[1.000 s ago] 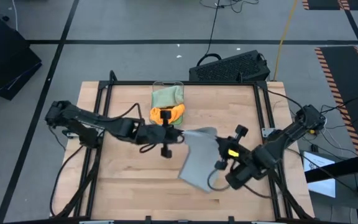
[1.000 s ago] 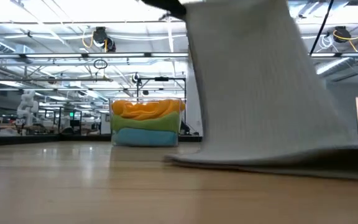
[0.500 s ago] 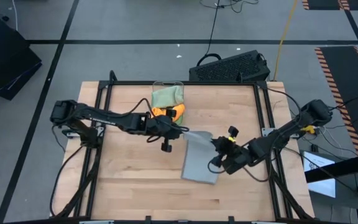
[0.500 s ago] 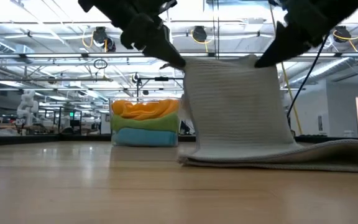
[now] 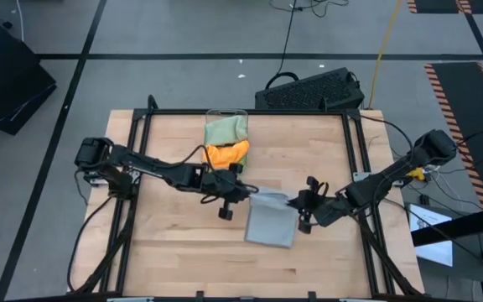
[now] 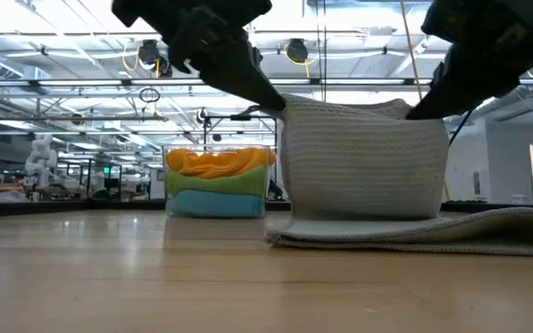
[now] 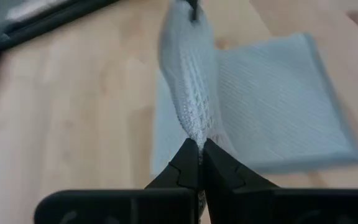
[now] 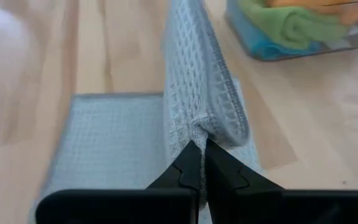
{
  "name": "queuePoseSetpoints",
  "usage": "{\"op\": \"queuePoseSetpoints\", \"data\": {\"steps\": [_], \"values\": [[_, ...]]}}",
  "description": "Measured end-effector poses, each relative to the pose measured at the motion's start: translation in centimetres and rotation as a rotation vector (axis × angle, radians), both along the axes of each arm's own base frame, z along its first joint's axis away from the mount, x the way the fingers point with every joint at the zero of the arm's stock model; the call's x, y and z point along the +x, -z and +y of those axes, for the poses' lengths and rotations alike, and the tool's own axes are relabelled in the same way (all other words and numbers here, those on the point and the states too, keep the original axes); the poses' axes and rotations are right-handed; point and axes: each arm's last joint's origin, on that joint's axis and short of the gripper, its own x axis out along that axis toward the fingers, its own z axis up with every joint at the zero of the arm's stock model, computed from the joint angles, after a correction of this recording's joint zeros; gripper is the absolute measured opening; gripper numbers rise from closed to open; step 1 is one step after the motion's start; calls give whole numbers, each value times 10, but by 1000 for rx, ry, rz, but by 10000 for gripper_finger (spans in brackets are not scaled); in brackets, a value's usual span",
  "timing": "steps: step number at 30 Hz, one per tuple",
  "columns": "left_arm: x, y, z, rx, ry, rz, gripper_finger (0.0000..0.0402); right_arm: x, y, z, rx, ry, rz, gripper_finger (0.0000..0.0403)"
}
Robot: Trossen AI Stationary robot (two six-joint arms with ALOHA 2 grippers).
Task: Fold microfiber towels
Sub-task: Fold the gray towel
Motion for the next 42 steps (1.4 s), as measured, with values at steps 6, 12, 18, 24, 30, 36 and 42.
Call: {"op": "queuePoseSetpoints", "data": {"steps": [6, 12, 18, 24, 30, 36, 42], "values": [[2, 8, -13, -5, -12, 5, 14, -1, -1, 3, 39, -45, 9, 4], [5, 11, -18, -76, -36, -2, 6, -1, 1, 7, 134, -86, 36, 4], [5, 9, -35, -93, 6, -31, 9, -2, 1, 10, 235, -106, 56, 4], [3, 12, -41, -125, -5, -16, 12, -4, 4, 11, 253, -128, 96, 28], [9, 33, -49, -152, -8, 33, 5, -6, 5, 12, 303, -153, 130, 96], [12, 40, -58, -188, -2, 25, 11, -5, 5, 12, 306, -132, 106, 149], [13, 36, -65, -205, 15, -14, 12, -14, 23, 7, 343, -54, 123, 188]]}}
